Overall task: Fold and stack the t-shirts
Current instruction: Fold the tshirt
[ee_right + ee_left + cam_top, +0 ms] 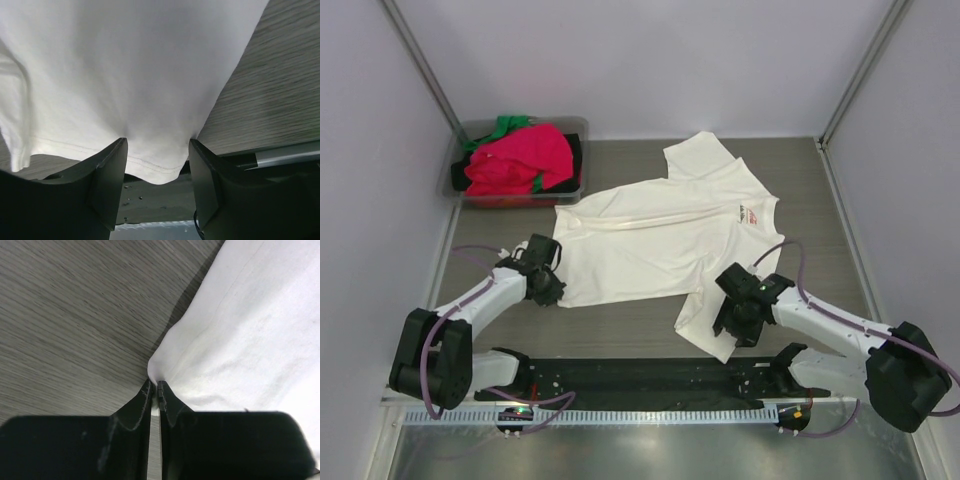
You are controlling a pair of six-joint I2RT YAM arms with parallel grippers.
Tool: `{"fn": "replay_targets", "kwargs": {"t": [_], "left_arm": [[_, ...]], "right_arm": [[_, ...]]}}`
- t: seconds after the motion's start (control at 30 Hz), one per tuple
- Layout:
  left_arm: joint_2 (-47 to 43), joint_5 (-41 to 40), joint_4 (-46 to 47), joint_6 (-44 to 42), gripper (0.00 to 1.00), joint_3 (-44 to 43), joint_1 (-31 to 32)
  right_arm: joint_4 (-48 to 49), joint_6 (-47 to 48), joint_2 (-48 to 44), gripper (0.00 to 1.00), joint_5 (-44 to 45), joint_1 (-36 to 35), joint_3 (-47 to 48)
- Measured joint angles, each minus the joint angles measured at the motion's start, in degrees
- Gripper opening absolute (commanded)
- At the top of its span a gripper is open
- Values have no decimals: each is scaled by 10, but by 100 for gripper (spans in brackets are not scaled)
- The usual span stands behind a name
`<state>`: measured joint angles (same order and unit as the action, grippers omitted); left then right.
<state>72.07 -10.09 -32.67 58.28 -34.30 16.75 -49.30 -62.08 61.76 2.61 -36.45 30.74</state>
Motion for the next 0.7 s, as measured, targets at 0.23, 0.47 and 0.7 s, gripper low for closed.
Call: {"fn": "replay_targets", "kwargs": {"t": [0.23,0.47,0.7], "left_arm": [[0,-4,7,-2,4,2,0],[-10,-3,-2,-3,0,1,0],[-145,1,-97,-5,0,-37,-8]], "right_arm": [[9,-47,12,23,1,-48,-18],[6,-70,-31,1,12,-56,-29],[-118,-74,-114,1,87,-56,112]]}}
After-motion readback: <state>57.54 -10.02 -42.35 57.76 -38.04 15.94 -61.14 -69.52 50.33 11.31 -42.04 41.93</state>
